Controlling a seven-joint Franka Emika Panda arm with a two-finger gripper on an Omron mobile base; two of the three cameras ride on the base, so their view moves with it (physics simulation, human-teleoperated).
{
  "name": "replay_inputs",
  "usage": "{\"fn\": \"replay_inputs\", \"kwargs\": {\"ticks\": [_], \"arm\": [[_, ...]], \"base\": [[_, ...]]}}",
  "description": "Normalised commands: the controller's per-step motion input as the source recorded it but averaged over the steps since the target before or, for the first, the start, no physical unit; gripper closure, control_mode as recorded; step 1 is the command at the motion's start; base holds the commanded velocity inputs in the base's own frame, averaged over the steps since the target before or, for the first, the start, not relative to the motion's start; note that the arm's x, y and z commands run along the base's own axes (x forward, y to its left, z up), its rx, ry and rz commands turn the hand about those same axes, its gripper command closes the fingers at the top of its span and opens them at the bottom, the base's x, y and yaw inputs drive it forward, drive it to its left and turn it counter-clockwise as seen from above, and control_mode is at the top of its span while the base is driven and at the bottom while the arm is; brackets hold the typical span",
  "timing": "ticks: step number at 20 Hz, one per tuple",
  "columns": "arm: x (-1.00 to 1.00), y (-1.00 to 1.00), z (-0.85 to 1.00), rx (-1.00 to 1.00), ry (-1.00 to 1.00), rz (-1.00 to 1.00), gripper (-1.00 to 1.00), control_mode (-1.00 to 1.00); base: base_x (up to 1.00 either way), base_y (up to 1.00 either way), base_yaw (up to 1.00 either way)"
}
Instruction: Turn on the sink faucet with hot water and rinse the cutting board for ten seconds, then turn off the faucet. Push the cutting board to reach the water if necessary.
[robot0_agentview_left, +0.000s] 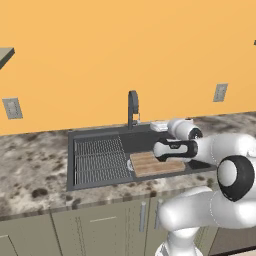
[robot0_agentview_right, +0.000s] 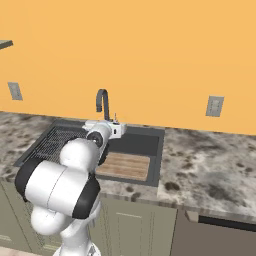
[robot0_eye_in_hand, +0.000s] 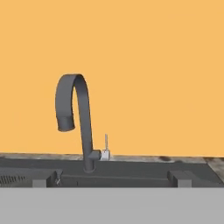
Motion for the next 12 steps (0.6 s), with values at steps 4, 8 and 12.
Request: {"fn": "replay_inputs", "kwargs": {"ticks": [4,8,12], "arm": [[0.03,-0.05,-0.33,0.0,0.0,0.0,-1.0,-1.0],[0.17,0.0,-0.24,0.0,0.0,0.0,-1.0,-1.0],[0.28,0.0,-0.14,0.0,0.0,0.0,-1.0,-1.0]], "base": [[0.0,0.0,0.0],[0.0,0.0,0.0],[0.0,0.0,0.0]]}}
